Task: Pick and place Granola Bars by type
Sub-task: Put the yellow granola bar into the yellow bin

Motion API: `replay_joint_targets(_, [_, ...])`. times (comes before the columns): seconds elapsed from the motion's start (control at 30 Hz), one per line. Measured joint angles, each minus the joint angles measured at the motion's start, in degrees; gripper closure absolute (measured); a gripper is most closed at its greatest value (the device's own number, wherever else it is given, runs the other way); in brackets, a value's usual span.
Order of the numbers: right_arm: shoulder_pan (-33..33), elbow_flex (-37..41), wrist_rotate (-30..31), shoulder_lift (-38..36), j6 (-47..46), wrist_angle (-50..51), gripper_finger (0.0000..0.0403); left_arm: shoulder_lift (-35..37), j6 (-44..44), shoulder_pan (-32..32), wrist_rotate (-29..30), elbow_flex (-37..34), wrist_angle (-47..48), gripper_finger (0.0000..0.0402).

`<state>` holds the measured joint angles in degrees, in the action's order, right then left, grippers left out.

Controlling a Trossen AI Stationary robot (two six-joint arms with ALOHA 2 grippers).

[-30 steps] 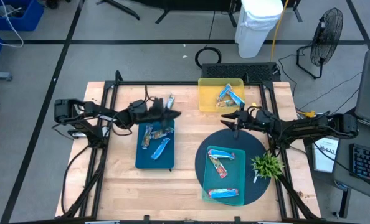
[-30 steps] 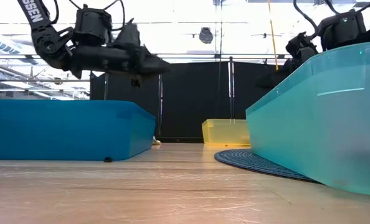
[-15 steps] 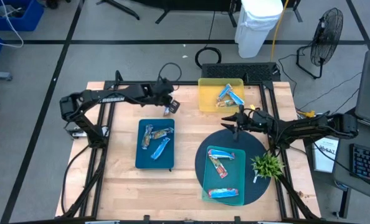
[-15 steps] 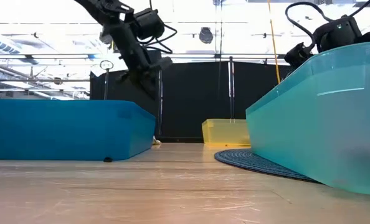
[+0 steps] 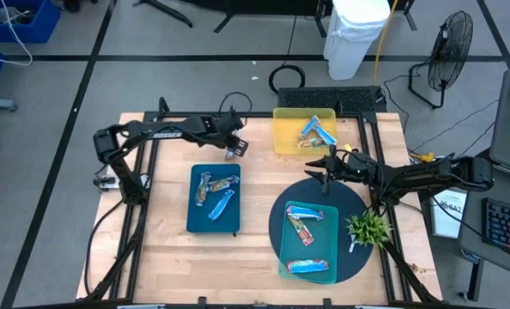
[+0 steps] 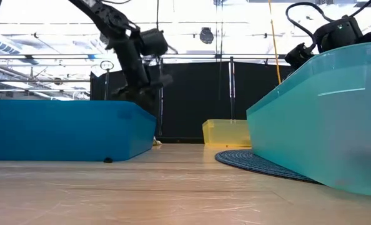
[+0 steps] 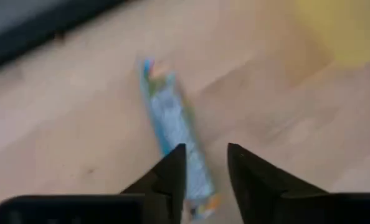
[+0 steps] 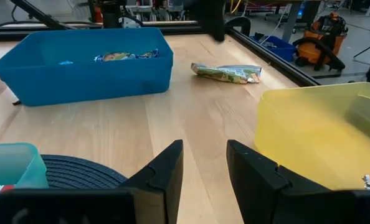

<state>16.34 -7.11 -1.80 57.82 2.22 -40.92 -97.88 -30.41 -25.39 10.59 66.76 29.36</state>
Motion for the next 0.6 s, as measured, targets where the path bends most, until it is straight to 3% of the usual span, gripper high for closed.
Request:
replay_joint_targets(0.23, [0.00, 0.00, 0.02, -0.02, -0.66, -0.38, 0.0289, -5.11, -3.32, -0.44, -0.53, -0.04, 0.33, 0.0212])
replay_joint_targets(0.6, [0.00, 0.00, 0.02, -0.02, -0.70, -0.42, 0.0289, -12.33, -4.42, -0.57, -0.75, 0.03, -0.54, 0.0201])
